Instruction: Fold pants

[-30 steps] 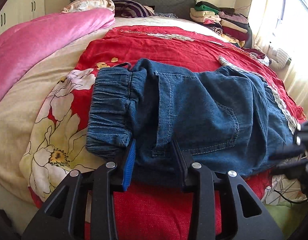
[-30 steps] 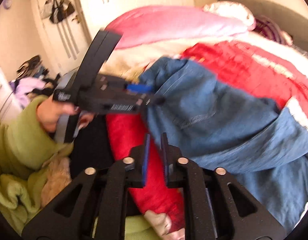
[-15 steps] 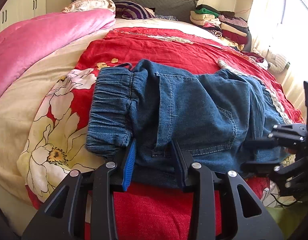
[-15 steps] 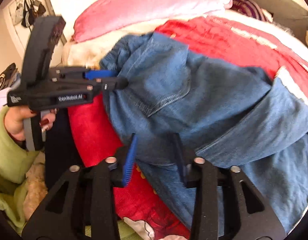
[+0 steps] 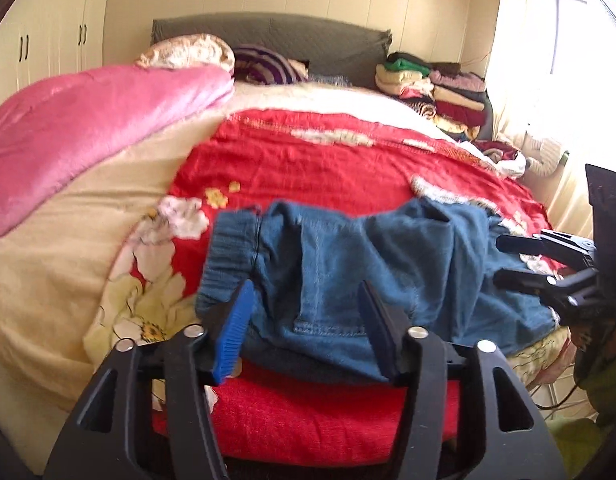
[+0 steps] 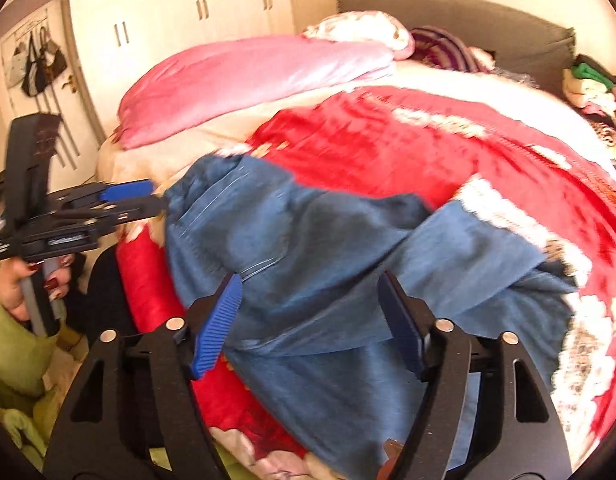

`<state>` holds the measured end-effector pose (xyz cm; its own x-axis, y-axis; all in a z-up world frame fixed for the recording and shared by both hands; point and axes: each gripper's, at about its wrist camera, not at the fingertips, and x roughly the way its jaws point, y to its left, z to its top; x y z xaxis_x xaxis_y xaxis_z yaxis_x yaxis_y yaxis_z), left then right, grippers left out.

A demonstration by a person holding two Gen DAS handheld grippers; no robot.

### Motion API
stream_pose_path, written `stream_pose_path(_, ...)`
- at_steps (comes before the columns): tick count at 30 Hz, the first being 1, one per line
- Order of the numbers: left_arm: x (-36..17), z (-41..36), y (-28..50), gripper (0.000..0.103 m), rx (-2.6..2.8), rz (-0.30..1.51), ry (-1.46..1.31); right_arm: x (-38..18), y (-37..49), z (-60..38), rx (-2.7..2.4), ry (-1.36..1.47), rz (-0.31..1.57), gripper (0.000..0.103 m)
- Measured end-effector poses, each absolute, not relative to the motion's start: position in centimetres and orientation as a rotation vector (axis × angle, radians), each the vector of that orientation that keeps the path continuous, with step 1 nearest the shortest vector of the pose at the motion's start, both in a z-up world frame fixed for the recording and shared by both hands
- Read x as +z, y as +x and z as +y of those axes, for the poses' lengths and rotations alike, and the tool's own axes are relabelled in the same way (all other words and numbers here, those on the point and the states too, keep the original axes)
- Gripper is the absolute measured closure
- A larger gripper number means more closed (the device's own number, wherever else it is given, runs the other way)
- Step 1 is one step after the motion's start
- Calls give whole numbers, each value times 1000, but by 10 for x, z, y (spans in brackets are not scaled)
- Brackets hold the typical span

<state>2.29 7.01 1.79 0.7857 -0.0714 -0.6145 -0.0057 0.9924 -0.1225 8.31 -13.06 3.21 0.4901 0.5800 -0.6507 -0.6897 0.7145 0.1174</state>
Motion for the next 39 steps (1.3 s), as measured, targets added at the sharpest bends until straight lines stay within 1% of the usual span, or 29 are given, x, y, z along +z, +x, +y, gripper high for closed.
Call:
stream_pose_path(5,30,62,20,33,-70,642,-122,51,96,-161,681,-123,662,28)
stream_pose_path(7,32,55,22,30,-89,640,-117,57,100,-171,651,-114,644,25)
stream_pose_path(10,31,46,25,24,-117,644,-117,64,108,-187,601,-96,626,19)
stream_pose_path(11,31,42,27,24,-130,647,-115,66,110,-190,584,-91,623,18)
stream_pose_path(18,27,13,40,23,-228,672,-119,74,141,-208,503,-54,639,14)
stream_pose_path(22,16,-7,48,23,-283,712,-117,74,167,-212,518,-2,685,12)
stream_pose_path(25,6,-22,55,27,-320,747,-118,72,187,-209,540,15,722,11)
stream_pose_path(26,3,-25,57,35,-325,753,-126,70,197,-206,533,15,741,11)
stream_pose_path(30,-14,-41,67,49,-379,805,-154,62,225,-190,535,-6,804,11)
stream_pose_path(32,-20,-49,73,63,-401,829,-149,58,237,-180,533,-33,823,11)
stream_pose_path(34,-23,-54,78,68,-416,844,-145,52,250,-168,527,-82,837,11)
stream_pose_path(39,-30,-64,93,68,-439,875,-133,32,290,-148,522,-99,944,11)
